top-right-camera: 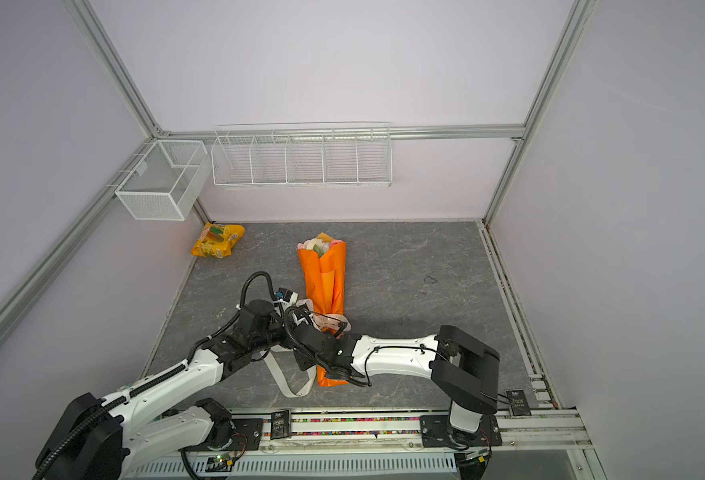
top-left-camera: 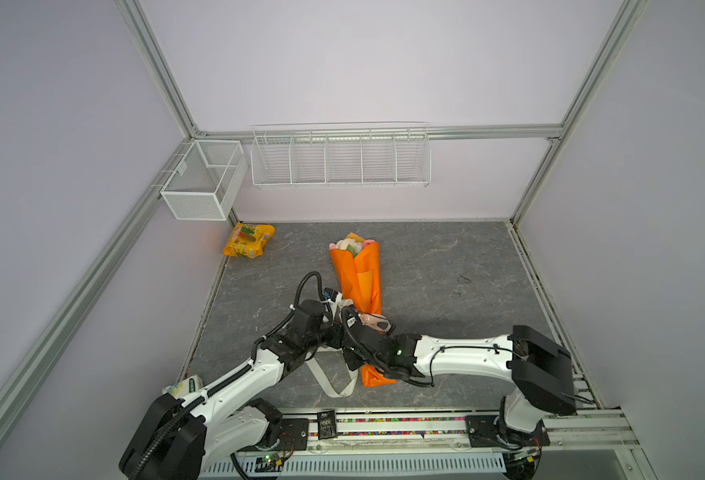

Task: Tie the bouquet of fake flowers
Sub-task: 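Hold the knot with the left gripper while the right gripper releases and withdraws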

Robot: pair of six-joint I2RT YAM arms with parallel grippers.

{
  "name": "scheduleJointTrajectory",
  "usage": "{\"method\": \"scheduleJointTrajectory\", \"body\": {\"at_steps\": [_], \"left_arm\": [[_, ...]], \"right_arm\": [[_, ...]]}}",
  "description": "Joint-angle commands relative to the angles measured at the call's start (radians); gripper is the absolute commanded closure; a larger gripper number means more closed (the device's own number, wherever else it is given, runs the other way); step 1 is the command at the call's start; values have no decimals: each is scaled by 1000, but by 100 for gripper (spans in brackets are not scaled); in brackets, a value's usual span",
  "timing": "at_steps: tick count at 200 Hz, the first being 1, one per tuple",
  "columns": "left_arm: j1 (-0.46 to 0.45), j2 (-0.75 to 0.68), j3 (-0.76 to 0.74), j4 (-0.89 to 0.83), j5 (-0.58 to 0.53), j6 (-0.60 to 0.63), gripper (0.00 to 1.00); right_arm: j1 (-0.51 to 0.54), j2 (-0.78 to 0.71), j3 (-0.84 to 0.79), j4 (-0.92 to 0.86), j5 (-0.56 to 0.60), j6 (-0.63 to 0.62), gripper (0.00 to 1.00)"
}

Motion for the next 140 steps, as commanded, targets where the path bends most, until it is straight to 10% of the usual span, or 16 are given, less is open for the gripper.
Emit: {"method": "scheduleJointTrajectory", "body": {"at_steps": [1,140], "left_arm": [[38,11,64,68,52,-58,100],[93,31,92,38,180,-46,100]], "right_arm": [[42,-90,-80,76,-26,-10,67],[189,59,57,-249,40,488,52]]}}
